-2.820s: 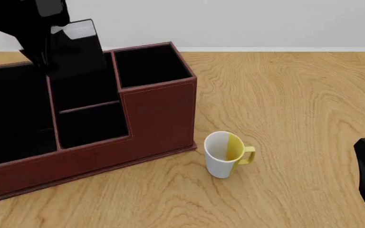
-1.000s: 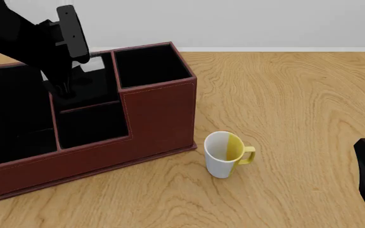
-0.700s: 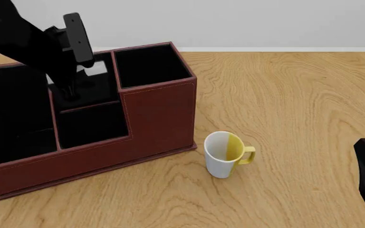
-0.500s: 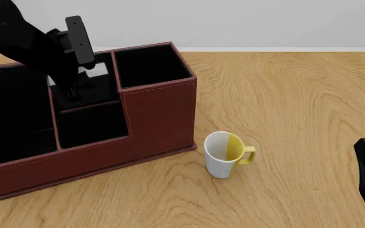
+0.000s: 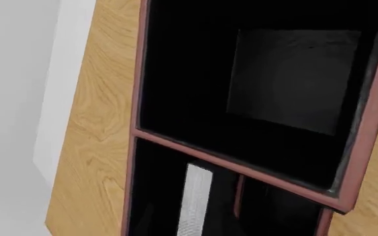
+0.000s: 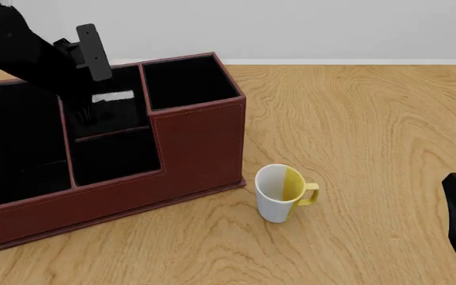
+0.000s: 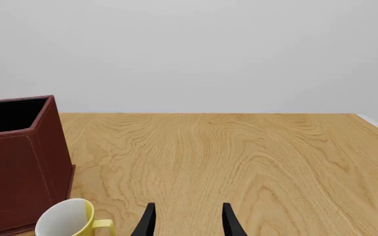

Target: Pick up the book and place it in the front compartment of the caddy.

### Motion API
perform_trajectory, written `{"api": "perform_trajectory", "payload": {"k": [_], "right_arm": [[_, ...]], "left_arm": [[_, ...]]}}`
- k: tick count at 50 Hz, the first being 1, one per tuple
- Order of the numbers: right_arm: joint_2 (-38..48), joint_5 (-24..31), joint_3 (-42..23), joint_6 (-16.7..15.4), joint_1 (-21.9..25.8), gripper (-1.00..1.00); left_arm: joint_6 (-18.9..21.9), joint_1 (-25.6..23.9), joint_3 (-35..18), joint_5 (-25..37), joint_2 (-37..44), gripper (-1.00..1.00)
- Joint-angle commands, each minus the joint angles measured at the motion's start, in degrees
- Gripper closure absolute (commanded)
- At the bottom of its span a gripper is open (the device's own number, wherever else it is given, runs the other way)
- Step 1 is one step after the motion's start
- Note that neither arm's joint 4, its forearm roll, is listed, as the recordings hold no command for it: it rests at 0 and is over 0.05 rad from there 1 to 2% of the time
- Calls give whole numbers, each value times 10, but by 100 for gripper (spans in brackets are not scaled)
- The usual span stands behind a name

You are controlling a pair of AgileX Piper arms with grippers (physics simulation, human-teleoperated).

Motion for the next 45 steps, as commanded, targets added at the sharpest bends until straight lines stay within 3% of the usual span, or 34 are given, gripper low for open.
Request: {"api": "perform_trajectory", "payload": {"k": [1, 13, 24, 45], "right_arm": [[0, 0, 0, 0, 0, -100], [0, 0, 0, 0, 0, -100], [0, 0, 0, 0, 0, -100], [0, 0, 0, 0, 0, -100]], "left_arm": [[10, 29, -7, -9, 10, -100], [24, 29, 3, 4, -24, -100], [28, 8, 51, 22, -100, -100], [-9, -28, 101, 57, -224, -100]]}}
